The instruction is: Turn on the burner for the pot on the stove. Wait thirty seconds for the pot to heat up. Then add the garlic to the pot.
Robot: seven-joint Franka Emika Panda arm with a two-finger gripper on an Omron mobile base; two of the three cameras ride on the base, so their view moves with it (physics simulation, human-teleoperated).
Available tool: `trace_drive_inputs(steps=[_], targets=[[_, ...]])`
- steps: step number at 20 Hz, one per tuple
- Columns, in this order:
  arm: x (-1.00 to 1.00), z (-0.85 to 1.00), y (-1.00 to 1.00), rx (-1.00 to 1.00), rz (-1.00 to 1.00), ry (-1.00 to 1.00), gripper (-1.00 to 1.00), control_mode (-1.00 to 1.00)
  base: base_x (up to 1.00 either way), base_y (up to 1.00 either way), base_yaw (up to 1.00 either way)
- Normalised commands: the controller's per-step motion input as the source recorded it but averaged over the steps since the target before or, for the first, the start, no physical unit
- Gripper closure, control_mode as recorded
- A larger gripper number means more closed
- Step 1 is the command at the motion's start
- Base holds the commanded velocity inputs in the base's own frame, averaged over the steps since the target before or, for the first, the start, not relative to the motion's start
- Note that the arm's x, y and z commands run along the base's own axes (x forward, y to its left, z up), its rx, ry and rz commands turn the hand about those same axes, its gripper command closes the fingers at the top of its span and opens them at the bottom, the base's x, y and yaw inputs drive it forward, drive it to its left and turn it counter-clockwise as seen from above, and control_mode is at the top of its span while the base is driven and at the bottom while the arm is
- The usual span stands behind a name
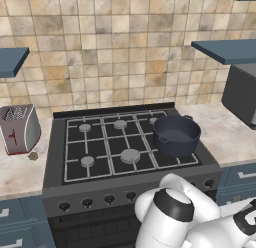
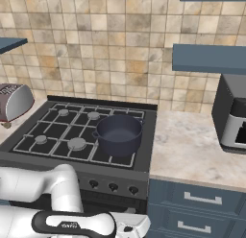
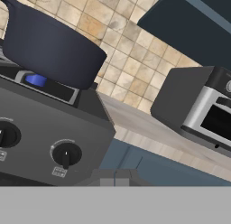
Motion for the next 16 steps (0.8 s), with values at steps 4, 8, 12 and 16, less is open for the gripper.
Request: trace_drive_inputs(steps=[4, 8, 12, 16], targets=[[0.00, 0.00, 0.00, 0.00, 0.00, 0.00, 1.00, -1.00, 0.00, 0.00, 0.00], [0.00, 0.00, 0.00, 0.00, 0.00, 0.00, 1.00, -1.00, 0.00, 0.00, 0.00], [0.00, 0.00, 0.00, 0.00, 0.00, 0.00, 1.00, -1.00, 0.00, 0.00, 0.00], [0.00, 0.00, 0.00, 0.00, 0.00, 0.00, 1.00, -1.00, 0.00, 0.00, 0.00]])
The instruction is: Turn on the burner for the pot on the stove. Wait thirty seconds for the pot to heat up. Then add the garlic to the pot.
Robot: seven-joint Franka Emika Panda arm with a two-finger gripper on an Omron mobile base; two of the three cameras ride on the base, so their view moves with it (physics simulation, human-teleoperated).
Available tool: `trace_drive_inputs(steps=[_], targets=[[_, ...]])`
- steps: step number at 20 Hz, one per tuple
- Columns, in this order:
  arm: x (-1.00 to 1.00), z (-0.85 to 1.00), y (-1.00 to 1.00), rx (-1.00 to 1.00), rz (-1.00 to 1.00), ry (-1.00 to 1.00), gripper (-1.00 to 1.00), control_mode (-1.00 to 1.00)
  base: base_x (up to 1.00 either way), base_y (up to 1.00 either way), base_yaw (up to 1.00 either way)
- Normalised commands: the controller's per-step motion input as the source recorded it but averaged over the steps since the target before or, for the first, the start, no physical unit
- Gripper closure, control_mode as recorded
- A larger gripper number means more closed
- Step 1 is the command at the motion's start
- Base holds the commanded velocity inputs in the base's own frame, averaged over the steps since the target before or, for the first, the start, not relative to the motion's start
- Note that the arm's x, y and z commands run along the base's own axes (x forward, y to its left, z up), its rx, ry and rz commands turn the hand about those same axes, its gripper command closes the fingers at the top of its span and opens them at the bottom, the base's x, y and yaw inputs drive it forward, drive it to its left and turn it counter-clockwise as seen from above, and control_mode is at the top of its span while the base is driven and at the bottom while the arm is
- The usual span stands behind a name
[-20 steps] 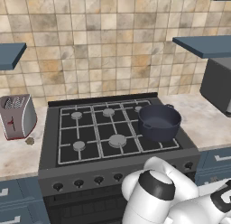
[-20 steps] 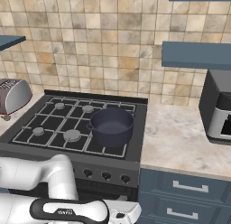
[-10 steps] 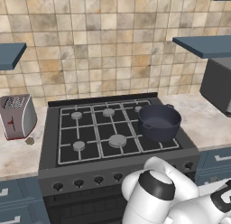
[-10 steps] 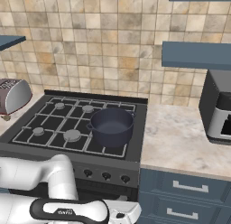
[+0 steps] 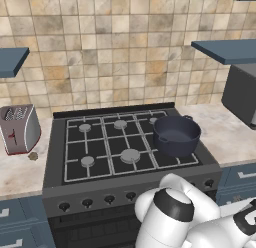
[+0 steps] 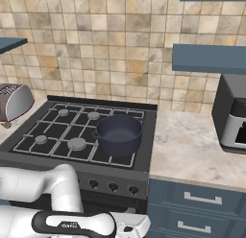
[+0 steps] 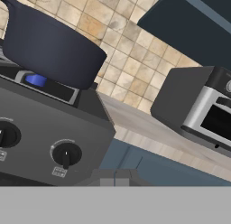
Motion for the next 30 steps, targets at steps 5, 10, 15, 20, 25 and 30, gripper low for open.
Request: trace_drive_inputs(steps=[5, 10, 15, 20, 25, 30], targets=[[0.00, 0.00, 0.00, 0.00, 0.00, 0.00, 1.00, -1.00, 0.00, 0.00, 0.00], [0.00, 0.00, 0.00, 0.00, 0.00, 0.00, 1.00, -1.00, 0.00, 0.00, 0.00], [0.00, 0.00, 0.00, 0.00, 0.00, 0.00, 1.00, -1.00, 0.00, 0.00, 0.00], [0.00, 0.00, 0.00, 0.00, 0.00, 0.00, 1.00, -1.00, 0.00, 0.00, 0.00], [0.00, 0.00, 0.00, 0.00, 0.00, 0.00, 1.00, -1.00, 0.00, 0.00, 0.00], [0.00, 0.00, 0.00, 0.00, 0.00, 0.00, 1.00, -1.00, 0.00, 0.00, 0.00]])
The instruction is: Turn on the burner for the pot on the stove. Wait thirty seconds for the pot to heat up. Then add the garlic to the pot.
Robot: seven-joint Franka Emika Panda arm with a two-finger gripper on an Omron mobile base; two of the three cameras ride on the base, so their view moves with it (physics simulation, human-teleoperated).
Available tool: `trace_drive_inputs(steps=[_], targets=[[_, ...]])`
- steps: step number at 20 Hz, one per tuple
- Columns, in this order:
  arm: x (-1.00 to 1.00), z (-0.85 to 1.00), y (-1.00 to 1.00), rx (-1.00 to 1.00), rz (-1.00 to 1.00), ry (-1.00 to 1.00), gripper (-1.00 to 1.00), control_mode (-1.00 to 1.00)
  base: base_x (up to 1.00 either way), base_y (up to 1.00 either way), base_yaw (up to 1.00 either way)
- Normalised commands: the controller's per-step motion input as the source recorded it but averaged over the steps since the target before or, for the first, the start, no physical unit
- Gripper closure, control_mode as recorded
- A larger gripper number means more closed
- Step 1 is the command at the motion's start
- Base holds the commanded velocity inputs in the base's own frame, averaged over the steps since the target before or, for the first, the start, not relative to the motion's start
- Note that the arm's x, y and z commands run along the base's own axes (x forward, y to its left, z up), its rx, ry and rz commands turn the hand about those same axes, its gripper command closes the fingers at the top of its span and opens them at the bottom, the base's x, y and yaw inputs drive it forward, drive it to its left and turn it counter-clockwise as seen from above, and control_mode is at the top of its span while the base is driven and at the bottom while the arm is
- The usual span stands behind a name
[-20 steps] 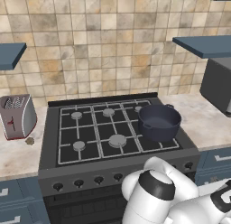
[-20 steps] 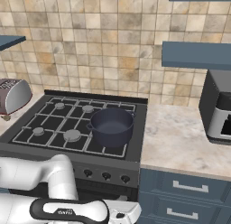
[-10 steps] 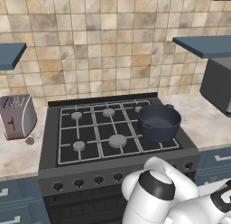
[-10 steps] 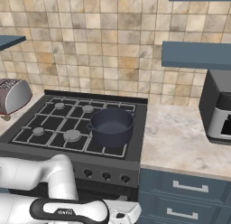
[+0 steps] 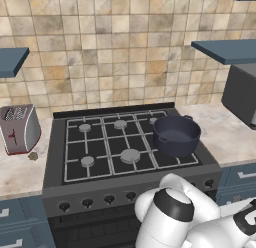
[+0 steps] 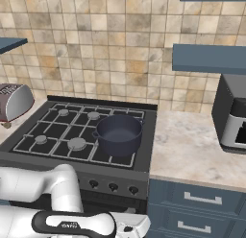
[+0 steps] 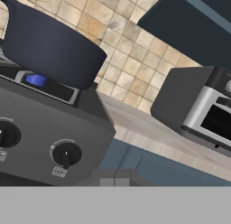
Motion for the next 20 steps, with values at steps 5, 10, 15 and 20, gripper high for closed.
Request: trace_drive_inputs(steps=[5, 10, 15, 20], targets=[[0.00, 0.00, 0.00, 0.00, 0.00, 0.00, 1.00, -1.00, 0.00, 0.00, 0.00], [0.00, 0.00, 0.00, 0.00, 0.00, 0.00, 1.00, -1.00, 0.00, 0.00, 0.00], [0.00, 0.00, 0.00, 0.00, 0.00, 0.00, 1.00, -1.00, 0.00, 0.00, 0.00], [0.00, 0.00, 0.00, 0.00, 0.00, 0.00, 1.00, -1.00, 0.00, 0.00, 0.00]])
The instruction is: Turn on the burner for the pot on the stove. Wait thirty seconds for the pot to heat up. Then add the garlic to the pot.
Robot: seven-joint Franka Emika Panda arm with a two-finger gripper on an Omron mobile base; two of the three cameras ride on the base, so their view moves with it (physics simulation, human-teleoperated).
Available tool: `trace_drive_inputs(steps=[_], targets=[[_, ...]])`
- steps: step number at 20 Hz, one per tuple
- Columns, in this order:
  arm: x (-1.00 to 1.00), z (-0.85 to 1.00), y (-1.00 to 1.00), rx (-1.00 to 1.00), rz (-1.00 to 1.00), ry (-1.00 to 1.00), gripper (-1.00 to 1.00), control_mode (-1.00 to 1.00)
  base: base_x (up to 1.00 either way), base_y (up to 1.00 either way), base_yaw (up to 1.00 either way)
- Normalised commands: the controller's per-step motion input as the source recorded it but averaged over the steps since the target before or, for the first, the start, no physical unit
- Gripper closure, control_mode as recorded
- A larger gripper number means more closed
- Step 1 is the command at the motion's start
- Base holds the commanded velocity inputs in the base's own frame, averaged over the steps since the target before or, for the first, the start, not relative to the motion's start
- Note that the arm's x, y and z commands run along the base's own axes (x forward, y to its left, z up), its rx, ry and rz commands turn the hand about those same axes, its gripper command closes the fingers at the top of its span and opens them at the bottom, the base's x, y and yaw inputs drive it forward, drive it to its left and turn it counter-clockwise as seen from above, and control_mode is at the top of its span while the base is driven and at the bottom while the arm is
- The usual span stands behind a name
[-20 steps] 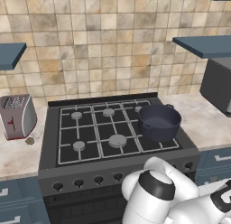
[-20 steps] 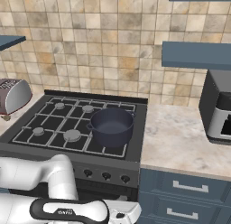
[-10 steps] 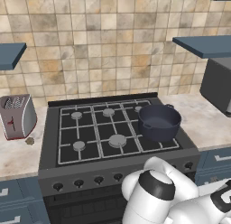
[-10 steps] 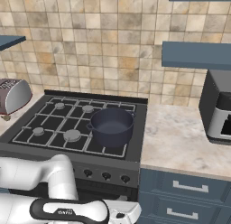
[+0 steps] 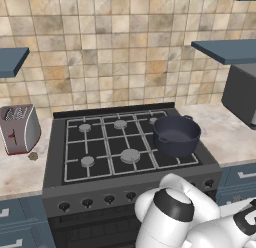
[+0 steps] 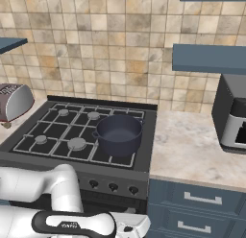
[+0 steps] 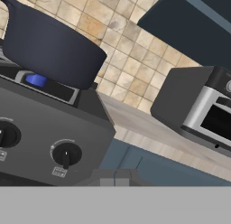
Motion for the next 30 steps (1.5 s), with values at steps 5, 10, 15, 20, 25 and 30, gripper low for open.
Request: trace_drive_inputs(steps=[5, 10, 15, 20, 25, 30], targets=[[0.00, 0.00, 0.00, 0.00, 0.00, 0.00, 1.00, -1.00, 0.00, 0.00, 0.00], [0.00, 0.00, 0.00, 0.00, 0.00, 0.00, 1.00, -1.00, 0.00, 0.00, 0.00], [0.00, 0.00, 0.00, 0.00, 0.00, 0.00, 1.00, -1.00, 0.00, 0.00, 0.00], [0.00, 0.00, 0.00, 0.00, 0.00, 0.00, 1.00, -1.00, 0.00, 0.00, 0.00], [0.00, 0.00, 0.00, 0.00, 0.00, 0.00, 1.00, -1.00, 0.00, 0.00, 0.00], [0.00, 0.00, 0.00, 0.00, 0.00, 0.00, 1.00, -1.00, 0.00, 0.00, 0.00]])
